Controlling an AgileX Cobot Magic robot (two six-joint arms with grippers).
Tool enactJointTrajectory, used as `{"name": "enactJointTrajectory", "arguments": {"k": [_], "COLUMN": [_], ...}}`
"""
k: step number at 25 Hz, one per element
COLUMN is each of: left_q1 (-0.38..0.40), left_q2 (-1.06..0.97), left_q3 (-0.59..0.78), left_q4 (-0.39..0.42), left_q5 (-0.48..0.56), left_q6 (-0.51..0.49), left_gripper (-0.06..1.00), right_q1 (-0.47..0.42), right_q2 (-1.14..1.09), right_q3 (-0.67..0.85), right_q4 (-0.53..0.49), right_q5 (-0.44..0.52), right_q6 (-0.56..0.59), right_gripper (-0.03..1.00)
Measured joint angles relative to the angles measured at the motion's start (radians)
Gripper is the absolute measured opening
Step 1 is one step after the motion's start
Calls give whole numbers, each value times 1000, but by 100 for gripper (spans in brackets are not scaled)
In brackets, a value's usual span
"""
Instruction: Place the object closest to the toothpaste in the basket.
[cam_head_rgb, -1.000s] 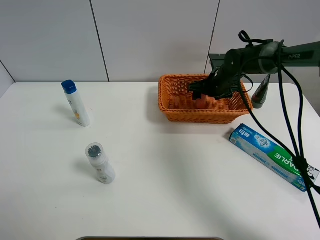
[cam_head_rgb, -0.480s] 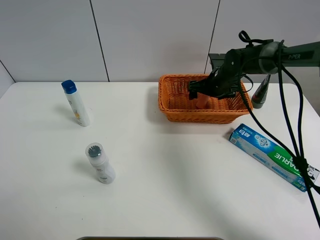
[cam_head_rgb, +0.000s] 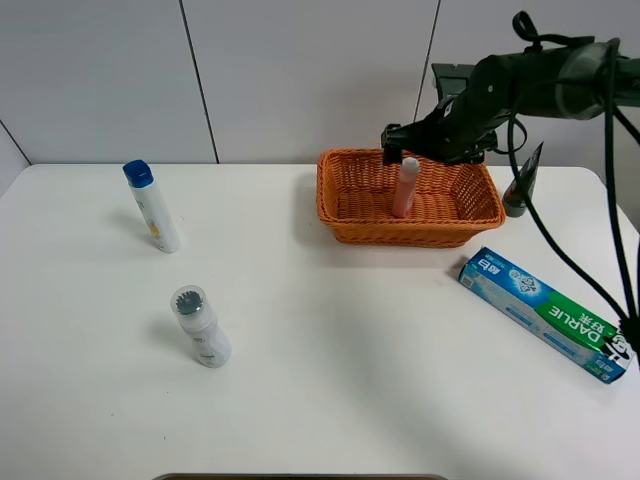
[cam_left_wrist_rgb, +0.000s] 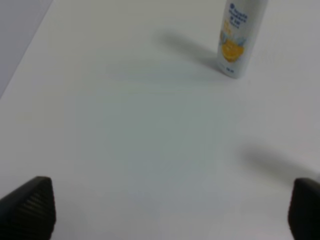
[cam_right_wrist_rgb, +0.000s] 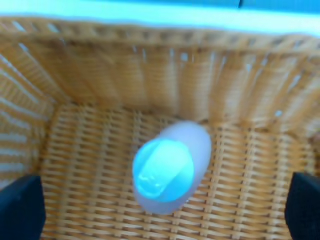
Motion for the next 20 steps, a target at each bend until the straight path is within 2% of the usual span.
{"name": "enactJointTrajectory", "arguments": {"k": [5,12,20], "left_q1": [0,0,0], "left_q2": [0,0,0], "left_q3": [0,0,0], "left_q4": [0,0,0], "left_q5": [0,0,0], "left_q6": [0,0,0], "left_gripper": [94,94,94], "right_q1": [11,53,87], "right_q2": [-113,-266,-399], "right_q3": [0,0,0], "right_q4": [0,-57,-59], "right_q5": [55,161,293], "right_q6": [0,0,-1], "right_gripper": [99,99,99]}}
